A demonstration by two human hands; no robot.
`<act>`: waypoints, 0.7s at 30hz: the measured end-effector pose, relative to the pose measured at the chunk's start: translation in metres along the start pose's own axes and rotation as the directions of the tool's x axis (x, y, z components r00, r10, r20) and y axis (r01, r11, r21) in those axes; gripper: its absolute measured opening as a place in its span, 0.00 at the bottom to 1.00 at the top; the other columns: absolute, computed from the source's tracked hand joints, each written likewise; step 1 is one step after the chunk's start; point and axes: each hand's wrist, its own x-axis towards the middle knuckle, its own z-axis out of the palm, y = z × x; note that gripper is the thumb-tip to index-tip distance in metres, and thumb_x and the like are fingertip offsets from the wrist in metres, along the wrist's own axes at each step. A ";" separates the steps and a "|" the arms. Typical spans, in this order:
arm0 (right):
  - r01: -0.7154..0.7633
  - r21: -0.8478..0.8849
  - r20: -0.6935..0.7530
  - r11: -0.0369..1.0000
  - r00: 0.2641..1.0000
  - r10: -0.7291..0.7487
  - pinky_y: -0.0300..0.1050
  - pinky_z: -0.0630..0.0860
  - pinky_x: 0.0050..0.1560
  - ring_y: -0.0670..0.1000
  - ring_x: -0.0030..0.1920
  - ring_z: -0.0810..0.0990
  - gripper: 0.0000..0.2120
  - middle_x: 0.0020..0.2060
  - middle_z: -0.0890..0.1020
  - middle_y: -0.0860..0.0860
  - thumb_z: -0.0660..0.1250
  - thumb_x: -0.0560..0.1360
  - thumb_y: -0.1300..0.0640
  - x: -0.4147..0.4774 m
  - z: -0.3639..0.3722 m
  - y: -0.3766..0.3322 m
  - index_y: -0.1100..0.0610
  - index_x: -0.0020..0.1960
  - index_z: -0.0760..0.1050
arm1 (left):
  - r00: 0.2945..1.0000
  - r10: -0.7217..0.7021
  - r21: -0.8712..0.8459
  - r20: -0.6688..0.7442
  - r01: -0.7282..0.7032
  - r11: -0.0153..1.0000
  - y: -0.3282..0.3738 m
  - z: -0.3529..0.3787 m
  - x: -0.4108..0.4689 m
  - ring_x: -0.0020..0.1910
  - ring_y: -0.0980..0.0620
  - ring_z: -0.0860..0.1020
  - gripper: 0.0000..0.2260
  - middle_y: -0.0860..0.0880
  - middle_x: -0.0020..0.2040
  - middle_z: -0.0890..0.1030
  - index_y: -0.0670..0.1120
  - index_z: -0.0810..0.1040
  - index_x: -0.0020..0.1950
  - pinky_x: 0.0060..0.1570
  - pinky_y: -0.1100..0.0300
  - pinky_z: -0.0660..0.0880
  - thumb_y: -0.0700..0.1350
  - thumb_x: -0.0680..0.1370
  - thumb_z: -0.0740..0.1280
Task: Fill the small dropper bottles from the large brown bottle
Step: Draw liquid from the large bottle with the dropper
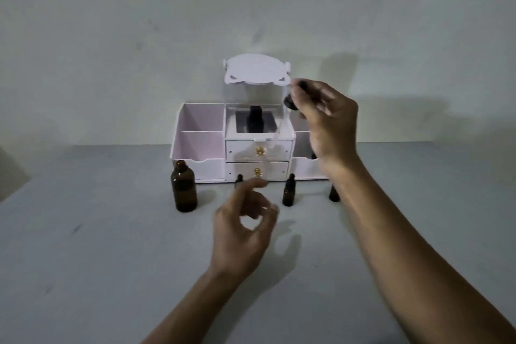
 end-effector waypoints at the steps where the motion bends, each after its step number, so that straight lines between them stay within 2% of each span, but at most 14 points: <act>1: -0.018 -0.028 -0.036 0.999 0.999 0.017 0.37 0.80 0.47 0.43 0.40 0.84 0.05 0.38 0.86 0.47 0.72 0.76 0.63 0.000 -0.018 0.005 0.61 0.51 0.83 | 0.993 -0.079 -0.037 0.089 0.082 0.996 0.004 0.015 -0.003 0.42 0.54 0.82 0.13 0.53 0.42 0.83 0.50 0.79 0.59 0.43 0.66 0.78 0.41 0.76 0.73; 3: -0.065 -0.089 -0.106 0.994 0.993 0.056 0.37 0.80 0.46 0.43 0.39 0.85 0.05 0.38 0.86 0.48 0.73 0.75 0.62 0.000 -0.054 0.015 0.61 0.51 0.84 | 0.945 -0.204 -0.072 0.254 0.229 0.971 0.006 0.045 -0.003 0.45 0.57 0.83 0.13 0.53 0.46 0.84 0.52 0.80 0.59 0.45 0.66 0.79 0.43 0.76 0.74; 5: -0.098 -0.150 -0.163 0.984 0.984 0.073 0.37 0.79 0.44 0.41 0.39 0.84 0.04 0.37 0.86 0.46 0.73 0.75 0.60 -0.002 -0.084 0.026 0.58 0.49 0.84 | 0.903 -0.271 -0.055 0.333 0.305 0.951 0.002 0.073 0.001 0.50 0.58 0.82 0.15 0.55 0.50 0.83 0.53 0.79 0.61 0.48 0.64 0.80 0.45 0.75 0.74; 9: -0.140 -0.175 -0.268 0.974 0.959 0.090 0.33 0.77 0.41 0.38 0.35 0.83 0.02 0.31 0.85 0.40 0.73 0.75 0.62 -0.004 -0.126 0.044 0.56 0.46 0.83 | 0.900 -0.326 -0.026 0.291 0.348 0.937 -0.013 0.120 0.017 0.57 0.58 0.79 0.24 0.52 0.60 0.82 0.49 0.75 0.69 0.56 0.63 0.78 0.45 0.75 0.75; 13: -0.158 -0.166 -0.347 0.973 0.933 0.092 0.32 0.77 0.40 0.38 0.34 0.83 0.01 0.30 0.84 0.41 0.73 0.75 0.64 -0.001 -0.142 0.060 0.60 0.46 0.83 | 0.900 -0.358 0.026 0.248 0.363 0.931 -0.028 0.153 0.033 0.67 0.52 0.76 0.31 0.48 0.69 0.77 0.45 0.70 0.75 0.62 0.63 0.73 0.45 0.74 0.76; 17: -0.157 -0.145 -0.392 0.977 0.916 0.089 0.31 0.76 0.40 0.40 0.34 0.83 0.03 0.34 0.84 0.48 0.73 0.74 0.65 0.001 -0.141 0.072 0.64 0.47 0.83 | 0.897 -0.389 0.038 0.208 0.390 0.920 -0.042 0.174 0.044 0.67 0.51 0.76 0.32 0.45 0.69 0.78 0.43 0.71 0.74 0.66 0.59 0.72 0.45 0.73 0.77; 21: -0.170 -0.126 -0.405 0.977 0.908 0.105 0.35 0.78 0.43 0.43 0.36 0.84 0.02 0.35 0.85 0.50 0.73 0.74 0.64 0.005 -0.139 0.078 0.59 0.45 0.83 | 0.892 -0.387 0.025 0.235 0.392 0.920 -0.049 0.179 0.054 0.63 0.51 0.79 0.31 0.45 0.66 0.80 0.42 0.73 0.73 0.66 0.57 0.74 0.45 0.72 0.78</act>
